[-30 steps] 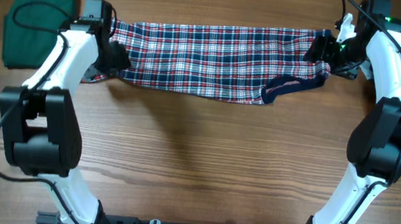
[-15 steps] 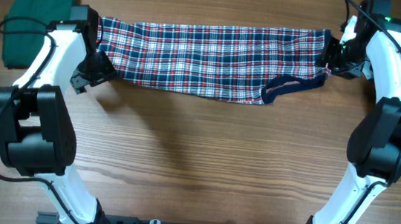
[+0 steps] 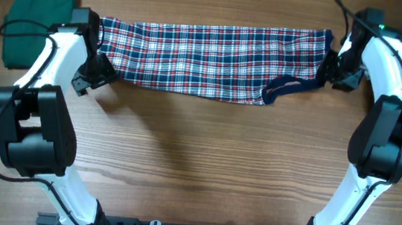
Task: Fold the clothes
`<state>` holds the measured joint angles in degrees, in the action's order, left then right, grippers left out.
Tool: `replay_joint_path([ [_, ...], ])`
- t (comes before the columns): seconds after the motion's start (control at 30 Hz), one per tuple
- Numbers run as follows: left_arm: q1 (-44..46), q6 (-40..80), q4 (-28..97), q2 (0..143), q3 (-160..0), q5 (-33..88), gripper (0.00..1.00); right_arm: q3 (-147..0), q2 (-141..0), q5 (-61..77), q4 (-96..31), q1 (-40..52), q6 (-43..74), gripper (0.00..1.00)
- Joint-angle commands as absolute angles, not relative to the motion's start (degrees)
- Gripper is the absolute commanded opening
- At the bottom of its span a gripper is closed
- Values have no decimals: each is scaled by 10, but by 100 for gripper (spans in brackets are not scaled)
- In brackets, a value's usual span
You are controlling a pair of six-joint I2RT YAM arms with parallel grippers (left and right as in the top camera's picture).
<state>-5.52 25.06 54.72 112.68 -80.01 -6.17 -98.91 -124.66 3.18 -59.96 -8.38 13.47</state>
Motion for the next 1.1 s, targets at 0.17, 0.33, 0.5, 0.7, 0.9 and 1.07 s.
replay_joint_path([
  [0.17,-57,262,463,1128,-795,-60,68,-955,-1253,62,-547,-82,150,51],
  [0.33,-57,262,433,1128,-795,-55,68,-955,-1253,69,-534,-82,150,45],
  [0.5,-57,257,402,1129,-795,-57,68,-955,-1253,69,-529,-82,150,30],
  [0.7,-57,257,376,1130,-795,-58,69,-951,-1253,69,-514,-82,152,9],
  [0.9,-57,257,368,1136,-795,-72,69,-923,-1253,69,-477,-82,155,4],
  [1.07,-57,258,359,1138,-795,-84,69,-893,-1253,69,-454,-82,158,4],
])
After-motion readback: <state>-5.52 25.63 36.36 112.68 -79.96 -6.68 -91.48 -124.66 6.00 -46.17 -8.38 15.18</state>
